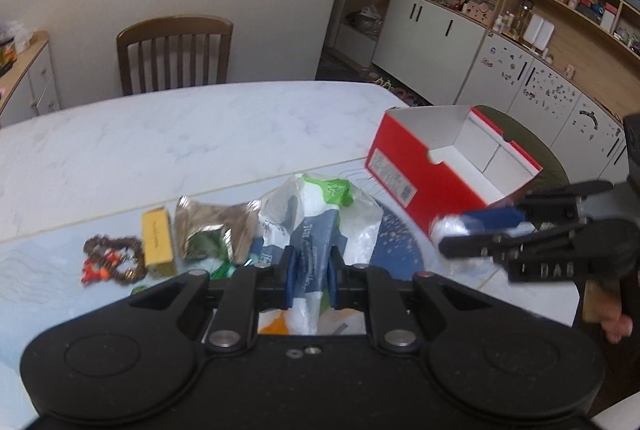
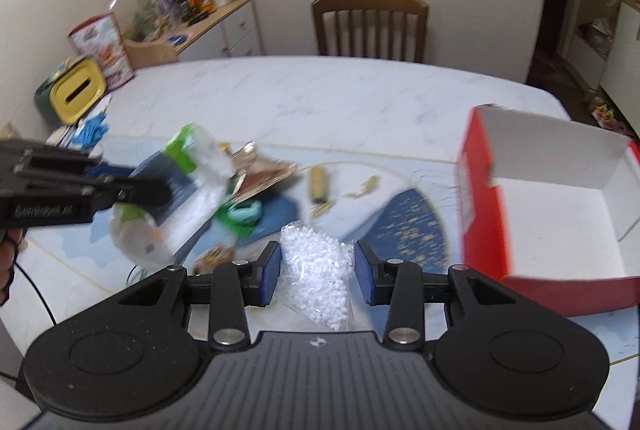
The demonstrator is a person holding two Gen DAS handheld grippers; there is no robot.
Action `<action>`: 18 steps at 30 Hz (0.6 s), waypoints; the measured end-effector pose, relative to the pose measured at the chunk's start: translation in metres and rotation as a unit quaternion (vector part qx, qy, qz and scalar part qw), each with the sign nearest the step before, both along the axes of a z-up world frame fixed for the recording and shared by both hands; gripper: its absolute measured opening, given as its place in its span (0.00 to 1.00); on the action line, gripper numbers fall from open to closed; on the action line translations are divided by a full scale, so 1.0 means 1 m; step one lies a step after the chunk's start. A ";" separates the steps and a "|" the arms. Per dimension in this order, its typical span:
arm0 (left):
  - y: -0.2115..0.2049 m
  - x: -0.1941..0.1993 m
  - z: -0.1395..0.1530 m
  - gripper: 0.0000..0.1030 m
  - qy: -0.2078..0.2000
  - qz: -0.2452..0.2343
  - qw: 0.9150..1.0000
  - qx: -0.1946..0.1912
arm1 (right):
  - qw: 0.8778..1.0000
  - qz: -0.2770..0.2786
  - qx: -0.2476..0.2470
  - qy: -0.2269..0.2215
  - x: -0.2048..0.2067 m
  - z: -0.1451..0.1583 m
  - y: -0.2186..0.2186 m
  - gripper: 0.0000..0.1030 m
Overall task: Organize objects
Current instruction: 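Carry both held items over the red shoebox with both tools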
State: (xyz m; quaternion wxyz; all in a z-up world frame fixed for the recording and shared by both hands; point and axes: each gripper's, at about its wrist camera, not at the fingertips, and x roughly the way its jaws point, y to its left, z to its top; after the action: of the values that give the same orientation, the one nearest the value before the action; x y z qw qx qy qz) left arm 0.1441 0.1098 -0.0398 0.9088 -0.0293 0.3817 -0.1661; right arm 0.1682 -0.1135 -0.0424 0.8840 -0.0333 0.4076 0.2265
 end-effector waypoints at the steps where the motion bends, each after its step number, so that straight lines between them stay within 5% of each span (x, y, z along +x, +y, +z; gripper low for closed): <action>1: -0.005 0.003 0.002 0.13 -0.002 -0.003 1.000 0.001 | 1.000 -0.005 0.003 -0.003 0.004 0.004 -0.008 0.37; 18: -0.140 0.065 0.025 0.13 -0.005 -0.039 0.999 0.011 | 0.998 -0.060 -0.006 -0.030 0.064 0.017 -0.152 0.37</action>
State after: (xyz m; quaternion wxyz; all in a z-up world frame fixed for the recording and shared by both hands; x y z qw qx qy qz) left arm 0.2091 -0.0302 -0.0153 0.9038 -0.0031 0.3796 -0.1974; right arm 0.2319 -0.2659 -0.0253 0.9078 -0.0207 0.3830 0.1697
